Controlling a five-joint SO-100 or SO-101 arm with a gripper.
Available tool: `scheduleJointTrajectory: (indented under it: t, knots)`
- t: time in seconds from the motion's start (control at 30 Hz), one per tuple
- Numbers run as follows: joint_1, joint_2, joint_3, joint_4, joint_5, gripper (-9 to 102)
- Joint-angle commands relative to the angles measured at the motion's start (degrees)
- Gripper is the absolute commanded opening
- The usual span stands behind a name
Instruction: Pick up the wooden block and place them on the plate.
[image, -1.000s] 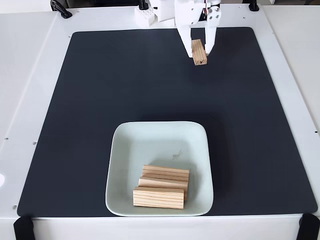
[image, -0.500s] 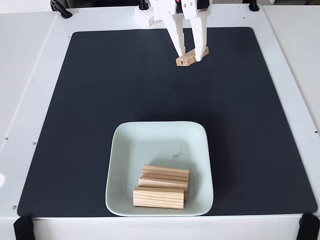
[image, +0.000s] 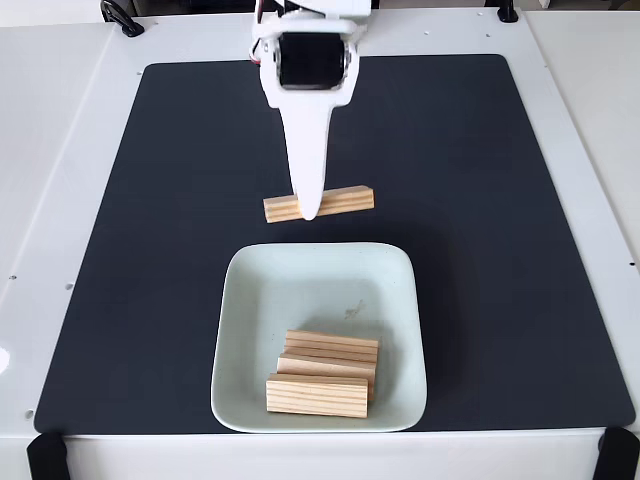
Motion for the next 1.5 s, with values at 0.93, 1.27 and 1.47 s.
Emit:
scheduleJointTrajectory:
  t: [0.93,1.27,1.47]
  knots:
    - [2.02,-17.84,-17.75,4.04,7.29,0]
    - [1.23,-22.76,-18.72,4.22,7.73,-1]
    - [1.14,-22.85,-18.37,4.04,7.73,0]
